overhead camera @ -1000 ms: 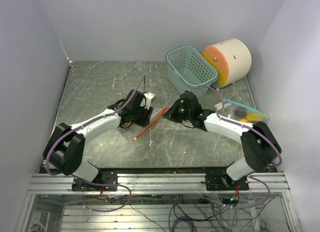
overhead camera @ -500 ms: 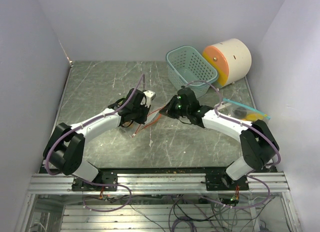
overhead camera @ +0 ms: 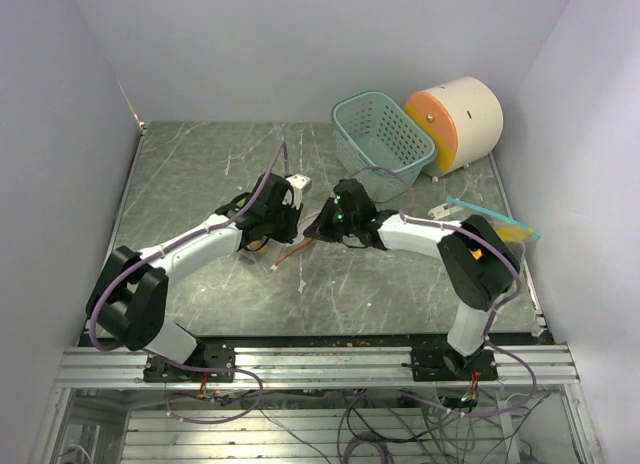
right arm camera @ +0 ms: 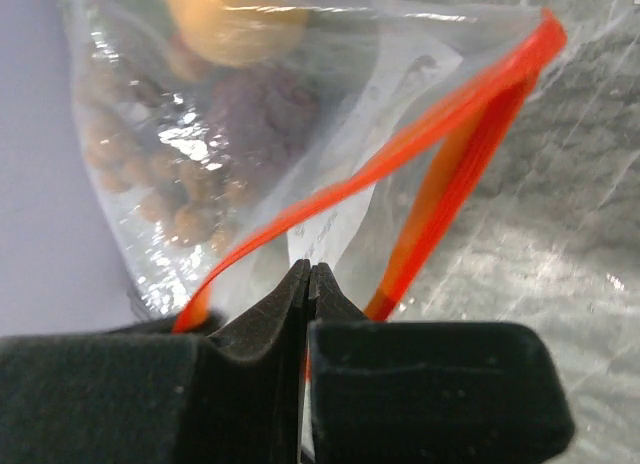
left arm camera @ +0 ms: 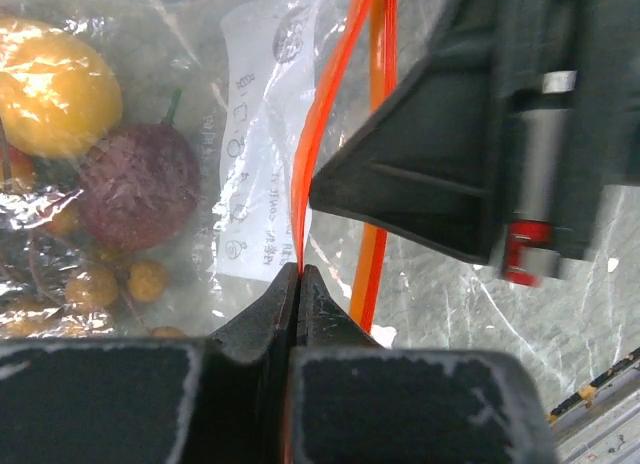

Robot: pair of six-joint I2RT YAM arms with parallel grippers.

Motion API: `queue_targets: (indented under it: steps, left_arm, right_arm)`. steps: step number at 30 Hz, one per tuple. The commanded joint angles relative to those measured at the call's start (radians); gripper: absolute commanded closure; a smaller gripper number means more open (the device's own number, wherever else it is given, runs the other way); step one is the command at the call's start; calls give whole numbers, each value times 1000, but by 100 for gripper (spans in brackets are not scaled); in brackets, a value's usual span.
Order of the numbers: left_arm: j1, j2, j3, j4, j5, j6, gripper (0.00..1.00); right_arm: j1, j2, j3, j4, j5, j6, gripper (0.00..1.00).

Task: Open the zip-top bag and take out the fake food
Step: Open the zipper of the food storage bag at the center of the board.

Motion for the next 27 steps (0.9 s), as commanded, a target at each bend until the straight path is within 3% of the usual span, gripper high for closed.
queue_targets:
  steps: [1,17,20,22,25,27]
  left_arm:
    - [-12,-40,55,34,3,-23,93]
    - [-14,-139,142,7,-29,-103,91]
    - [-14,-122,132,-1,-38,-89,75]
    - [-14,-122,130,-7,-54,-85,59]
    - [-12,-131,127,-14,-105,-95,25]
    - [-12,-140,120,-14,-145,-100,8]
  right_arm:
    - [2,99,49,46,-23,-23,100]
    - [-26,172,83,9,33,-57,100]
    - [-26,165,95,17,19,-74,100]
    - [-24,152,102,23,13,-91,100]
    - [-23,123,99,62,-6,-121,100]
    - [-23,116,102,97,-30,-137,100]
